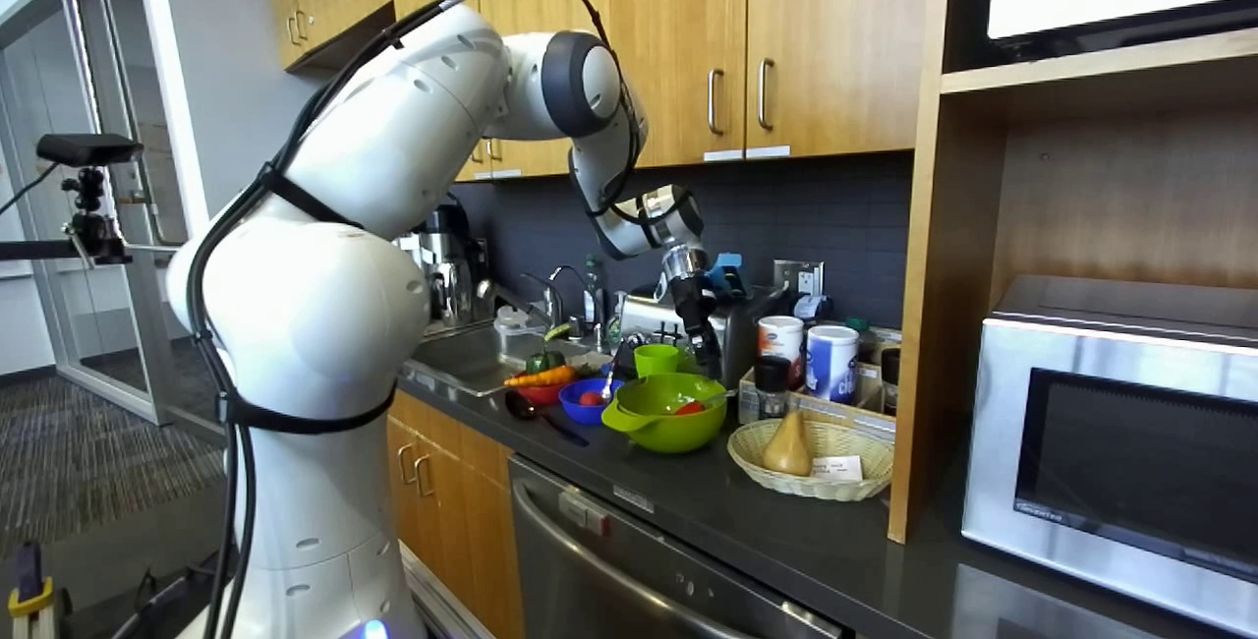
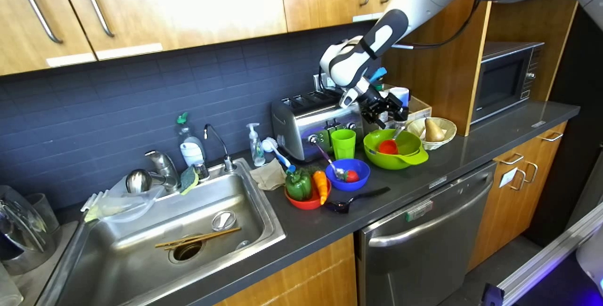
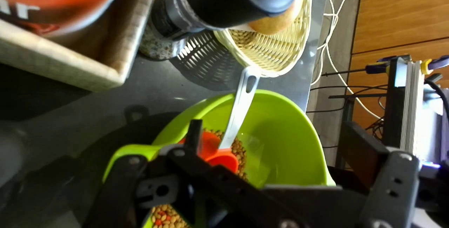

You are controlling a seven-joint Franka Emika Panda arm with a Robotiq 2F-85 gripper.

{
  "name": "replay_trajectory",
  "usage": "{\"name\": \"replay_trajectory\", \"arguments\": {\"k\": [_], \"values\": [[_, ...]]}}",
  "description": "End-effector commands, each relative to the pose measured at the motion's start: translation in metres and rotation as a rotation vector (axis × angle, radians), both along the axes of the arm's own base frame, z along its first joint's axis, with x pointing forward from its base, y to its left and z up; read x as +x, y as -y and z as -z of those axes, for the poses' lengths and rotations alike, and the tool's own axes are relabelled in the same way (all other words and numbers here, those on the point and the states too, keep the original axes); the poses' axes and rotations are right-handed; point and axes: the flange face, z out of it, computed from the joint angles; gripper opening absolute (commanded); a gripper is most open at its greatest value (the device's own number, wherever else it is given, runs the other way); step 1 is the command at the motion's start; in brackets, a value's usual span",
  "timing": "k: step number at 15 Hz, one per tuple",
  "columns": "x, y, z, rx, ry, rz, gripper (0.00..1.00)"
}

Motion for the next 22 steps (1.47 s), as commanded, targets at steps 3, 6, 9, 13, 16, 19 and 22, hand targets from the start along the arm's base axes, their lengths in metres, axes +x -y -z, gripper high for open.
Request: {"name": "replay_trajectory", "arguments": {"k": [3, 6, 9, 13, 16, 19, 22], "values": [[0.02, 0.015, 0.01, -0.019, -0.031, 0.046, 1.0], [0.026, 0.022, 0.012, -0.02, -0.037, 0.065, 1.0], [0.029, 0.029, 0.015, -0.007, -0.041, 0.092, 1.0], [0.025, 0.03, 0.016, 0.03, -0.056, 0.128, 1.0], [0.021, 0.023, 0.011, 0.036, -0.041, 0.114, 1.0], [0.021, 0.018, 0.007, 0.022, -0.03, 0.115, 1.0], [0.016, 0.016, 0.006, 0.02, -0.038, 0.141, 1.0]]}}
